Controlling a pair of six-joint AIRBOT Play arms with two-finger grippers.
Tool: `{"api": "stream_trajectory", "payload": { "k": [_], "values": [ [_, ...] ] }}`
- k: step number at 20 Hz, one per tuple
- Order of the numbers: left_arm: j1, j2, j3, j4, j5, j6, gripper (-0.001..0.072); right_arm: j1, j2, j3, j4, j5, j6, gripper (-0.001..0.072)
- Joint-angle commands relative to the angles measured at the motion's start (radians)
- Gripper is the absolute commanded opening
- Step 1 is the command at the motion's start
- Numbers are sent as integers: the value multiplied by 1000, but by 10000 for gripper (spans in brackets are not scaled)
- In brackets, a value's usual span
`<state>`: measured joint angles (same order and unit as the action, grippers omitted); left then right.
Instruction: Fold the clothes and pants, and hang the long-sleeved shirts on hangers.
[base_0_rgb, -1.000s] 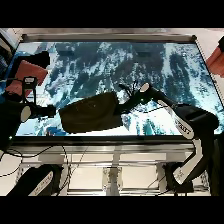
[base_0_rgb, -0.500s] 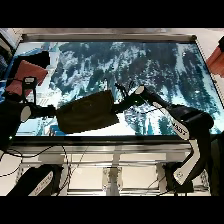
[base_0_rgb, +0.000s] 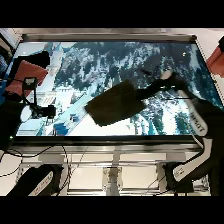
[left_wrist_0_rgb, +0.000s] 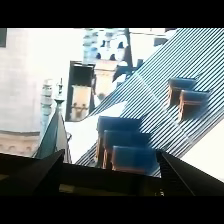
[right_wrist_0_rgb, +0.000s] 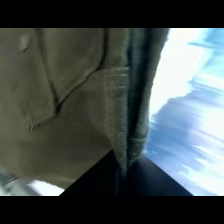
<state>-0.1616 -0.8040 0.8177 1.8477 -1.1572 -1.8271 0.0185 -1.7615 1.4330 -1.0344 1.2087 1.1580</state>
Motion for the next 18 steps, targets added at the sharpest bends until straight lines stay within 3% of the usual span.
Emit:
{"api": "stream_trajectory", "payload": {
  "k": [1, 8, 16, 17, 18],
  "values": [
    [1, -1, -16, -1, 1, 1, 662, -263, 47, 21, -311, 83, 155, 24],
    [1, -1, -60, 0, 14, 1, 662, -672, 53, 21, -467, 87, 287, 24],
    [1, -1, -60, -1, 24, 0, 662, -858, 98, 21, -785, 104, 379, 25],
    [1, -1, -60, -1, 24, 0, 662, -870, 110, 21, -798, 102, 378, 50],
    [1, -1, -60, -1, 24, 0, 662, -882, 121, 21, -796, 103, 378, 195]
  ]
}}
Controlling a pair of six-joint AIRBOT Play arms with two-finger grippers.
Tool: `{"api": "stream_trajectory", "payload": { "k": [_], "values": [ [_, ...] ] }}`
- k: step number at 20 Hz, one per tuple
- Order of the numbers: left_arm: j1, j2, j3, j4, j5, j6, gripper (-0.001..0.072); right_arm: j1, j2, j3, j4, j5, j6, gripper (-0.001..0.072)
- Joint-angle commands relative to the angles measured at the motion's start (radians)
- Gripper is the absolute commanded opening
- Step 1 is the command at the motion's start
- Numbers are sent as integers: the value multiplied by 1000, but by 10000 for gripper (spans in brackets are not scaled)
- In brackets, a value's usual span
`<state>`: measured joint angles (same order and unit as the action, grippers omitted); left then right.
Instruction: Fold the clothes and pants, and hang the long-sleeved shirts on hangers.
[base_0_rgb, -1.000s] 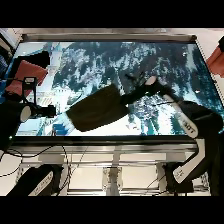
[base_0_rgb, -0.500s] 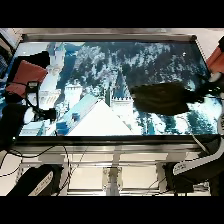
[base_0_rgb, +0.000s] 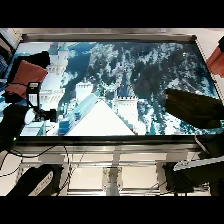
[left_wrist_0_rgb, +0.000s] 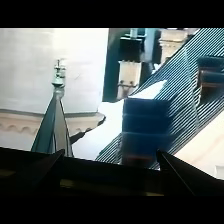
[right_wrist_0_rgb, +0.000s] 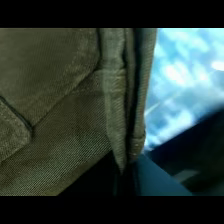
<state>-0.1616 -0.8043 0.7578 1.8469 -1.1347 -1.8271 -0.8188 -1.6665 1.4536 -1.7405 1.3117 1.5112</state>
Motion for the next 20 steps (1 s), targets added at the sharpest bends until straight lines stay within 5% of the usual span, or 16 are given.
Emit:
{"api": "stream_trajectory", "payload": {
  "k": [1, 2, 3, 8, 14, 18, 20],
  "values": [
    [1, 0, 0, 0, 2, 0, 662, -50, 38, 1, -89, 0, 25, 374],
    [1, 0, 0, 0, 2, 1, 662, -55, 52, 1, -87, 0, 25, 489],
    [1, 0, 0, 0, 5, 1, 661, -55, 71, 1, -73, -5, 25, 510],
    [1, 0, 0, 5, 77, 2, 659, -34, 215, -2, 187, -109, 7, 510],
    [1, 0, 0, 55, 193, 1, 659, 167, 349, -3, 589, -31, -235, 508],
    [1, 0, 0, 53, 150, 1, 659, 428, 364, -5, 627, 71, -291, 361],
    [1, 0, 0, 53, 151, 1, 659, 554, 363, -5, 578, 68, -293, 108]
  ]
}}
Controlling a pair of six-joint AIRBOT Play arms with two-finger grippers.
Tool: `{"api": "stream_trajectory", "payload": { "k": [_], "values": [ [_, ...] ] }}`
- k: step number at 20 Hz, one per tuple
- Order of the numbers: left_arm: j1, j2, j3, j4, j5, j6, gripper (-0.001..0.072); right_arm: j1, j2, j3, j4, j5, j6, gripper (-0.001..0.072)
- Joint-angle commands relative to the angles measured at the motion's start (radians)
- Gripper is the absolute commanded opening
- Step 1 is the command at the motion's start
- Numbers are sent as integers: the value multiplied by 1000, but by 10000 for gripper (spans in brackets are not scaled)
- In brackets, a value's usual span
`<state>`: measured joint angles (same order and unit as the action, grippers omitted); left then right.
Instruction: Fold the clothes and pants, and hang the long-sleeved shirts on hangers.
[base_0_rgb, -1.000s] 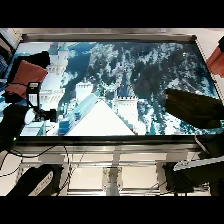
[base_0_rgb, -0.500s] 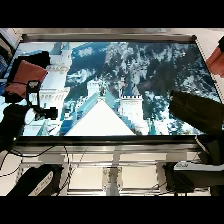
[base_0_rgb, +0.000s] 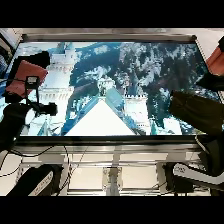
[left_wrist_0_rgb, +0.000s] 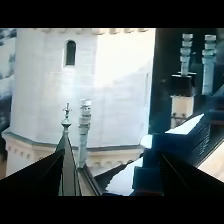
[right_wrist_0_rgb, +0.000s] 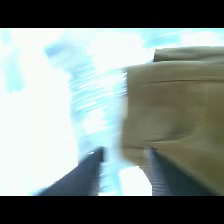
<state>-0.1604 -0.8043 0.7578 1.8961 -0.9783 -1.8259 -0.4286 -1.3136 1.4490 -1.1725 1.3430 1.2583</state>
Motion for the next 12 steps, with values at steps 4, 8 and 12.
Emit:
{"api": "stream_trajectory", "payload": {
  "k": [4, 8, 12],
  "values": [
    [0, 0, 0, 3, -5, 0, 659, 332, 10, 0, -25, 17, -40, 25],
    [0, 0, 0, 3, -5, 0, 659, 373, 10, 0, -35, 26, -30, 25],
    [0, 0, 0, 3, -5, 0, 659, 373, 10, 0, -49, 46, -18, 25]
  ]
}}
